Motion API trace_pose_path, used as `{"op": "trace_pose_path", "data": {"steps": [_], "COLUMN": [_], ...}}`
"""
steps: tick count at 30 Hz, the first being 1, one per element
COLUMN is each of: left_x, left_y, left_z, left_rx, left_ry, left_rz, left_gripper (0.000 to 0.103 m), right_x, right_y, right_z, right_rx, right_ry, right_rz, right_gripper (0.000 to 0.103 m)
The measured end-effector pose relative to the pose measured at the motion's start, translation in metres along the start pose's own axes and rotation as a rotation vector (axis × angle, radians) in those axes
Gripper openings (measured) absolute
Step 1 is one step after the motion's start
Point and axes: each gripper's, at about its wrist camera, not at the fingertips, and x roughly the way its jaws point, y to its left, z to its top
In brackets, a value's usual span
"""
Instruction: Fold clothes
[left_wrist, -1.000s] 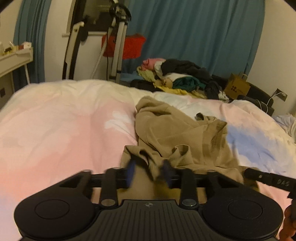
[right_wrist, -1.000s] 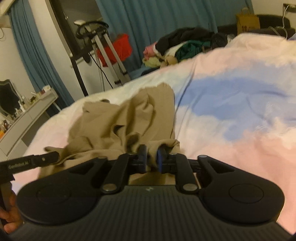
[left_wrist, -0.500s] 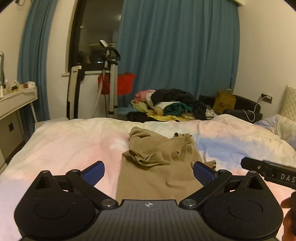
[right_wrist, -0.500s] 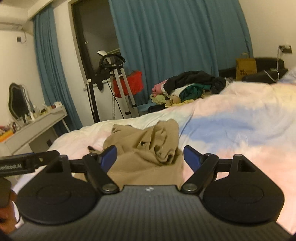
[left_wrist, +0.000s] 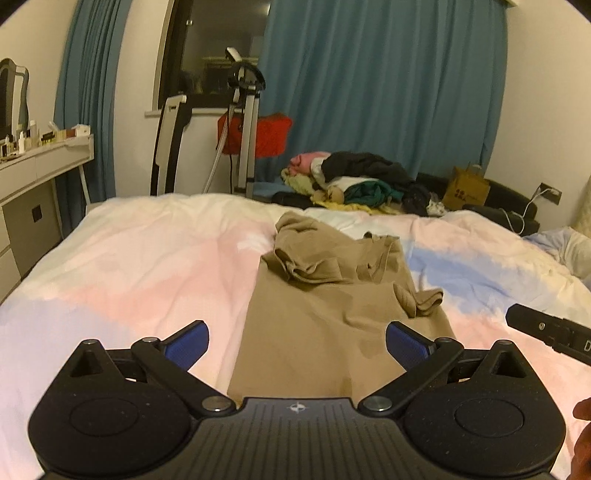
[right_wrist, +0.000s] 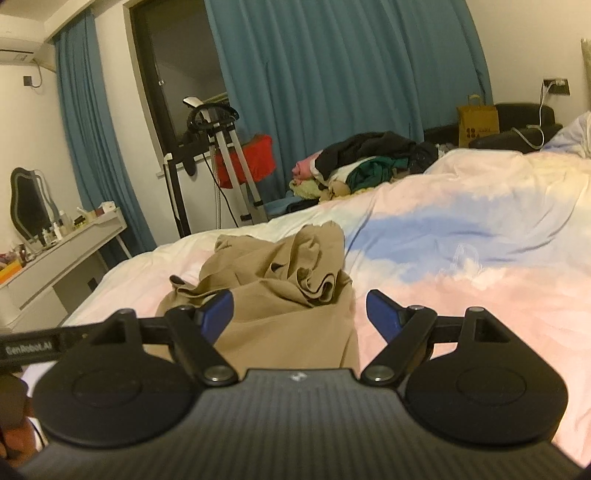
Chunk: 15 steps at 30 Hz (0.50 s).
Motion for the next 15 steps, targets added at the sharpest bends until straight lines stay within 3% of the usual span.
{"op": "trace_pose_path", "data": {"steps": [4, 7, 11, 13, 15], "left_x": [0.006, 0.01, 0.015, 0.02, 0.027], "left_y": [-0.001, -0.002, -0.003, 0.0, 0.005], "left_z": [-0.002, -0.004, -0.008, -0.009, -0.011], "left_rx": [-0.003, -0.024, -0.079, -0.136, -0.224], "left_ry": [0.047, 0.095, 0.151, 0.183, 0.226], "left_rz": [-0.013, -0.067, -0.136, -0.186, -0.258], "left_gripper": [0.103, 0.103, 0.103, 0.103, 0.103], "right_x": [0.01, 0.024, 0.039, 0.043, 0.049], "right_y": [-0.007, -0.028, -0.071, -0.078, -0.076], "right_z": [-0.005, -0.015, -0.04, -0.052, -0.061], "right_rx": [0.069, 0.237, 0.646, 0.766, 0.829], "right_ry": [0.092, 0.225, 0.354, 0.377, 0.402], "right_rz": [-0.05, -0.076, 0.089, 0.17, 0.219], "right_gripper": [0.08, 0.08, 0.082, 0.081, 0.075]}}
